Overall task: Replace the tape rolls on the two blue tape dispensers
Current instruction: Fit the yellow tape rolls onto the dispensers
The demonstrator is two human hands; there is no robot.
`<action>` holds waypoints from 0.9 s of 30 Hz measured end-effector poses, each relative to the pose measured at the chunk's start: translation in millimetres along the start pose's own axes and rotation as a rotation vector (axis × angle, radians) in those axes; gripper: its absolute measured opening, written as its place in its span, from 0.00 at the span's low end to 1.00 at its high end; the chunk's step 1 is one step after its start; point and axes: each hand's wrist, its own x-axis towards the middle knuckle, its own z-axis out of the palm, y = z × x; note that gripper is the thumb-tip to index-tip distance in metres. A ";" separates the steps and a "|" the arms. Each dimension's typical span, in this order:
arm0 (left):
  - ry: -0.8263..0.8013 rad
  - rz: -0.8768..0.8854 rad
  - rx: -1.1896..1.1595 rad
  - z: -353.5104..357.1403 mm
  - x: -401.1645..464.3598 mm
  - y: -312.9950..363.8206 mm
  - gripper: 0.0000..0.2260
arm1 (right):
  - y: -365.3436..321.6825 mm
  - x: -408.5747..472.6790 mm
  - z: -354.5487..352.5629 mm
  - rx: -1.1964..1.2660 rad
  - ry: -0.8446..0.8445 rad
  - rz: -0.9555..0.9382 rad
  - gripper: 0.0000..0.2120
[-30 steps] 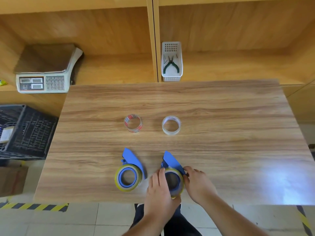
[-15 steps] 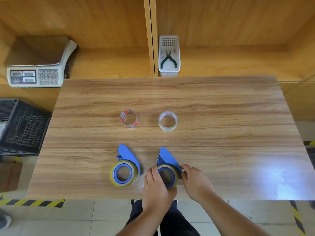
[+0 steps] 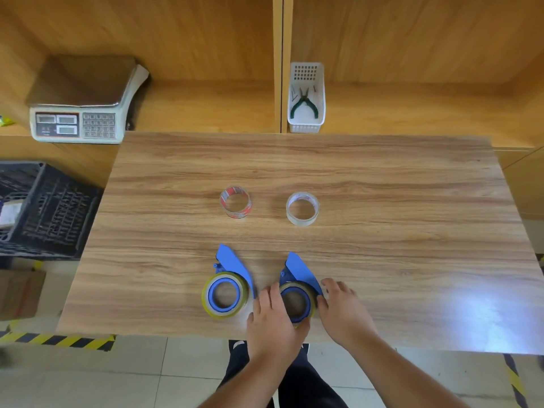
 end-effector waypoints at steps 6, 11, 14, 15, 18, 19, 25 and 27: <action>0.200 -0.007 -0.077 -40.7 2.5 -49.3 0.36 | -45.4 -1.0 4.6 -0.030 0.225 -0.136 0.24; 0.239 -0.162 -0.130 -71.4 20.0 -110.1 0.38 | -97.7 2.7 19.5 0.036 0.200 -0.213 0.28; 0.184 -0.198 -0.127 -82.0 28.2 -131.0 0.39 | -122.2 2.6 32.3 0.052 0.142 -0.193 0.28; 0.178 -0.197 -0.130 -83.9 30.7 -135.6 0.40 | -128.3 2.8 36.8 0.060 0.127 -0.188 0.28; 0.155 -0.192 -0.143 -86.4 36.2 -142.8 0.40 | -139.9 4.0 49.4 0.065 0.085 -0.175 0.27; 0.140 -0.196 -0.149 -86.4 38.2 -144.1 0.40 | -142.7 5.0 53.8 0.062 0.074 -0.173 0.26; 0.040 -0.241 -0.188 -82.3 50.2 -150.0 0.40 | -154.6 11.3 70.3 0.041 0.012 -0.108 0.31; 0.011 -0.259 -0.201 -80.5 53.5 -153.1 0.40 | -156.9 14.2 73.6 0.032 -0.016 -0.065 0.31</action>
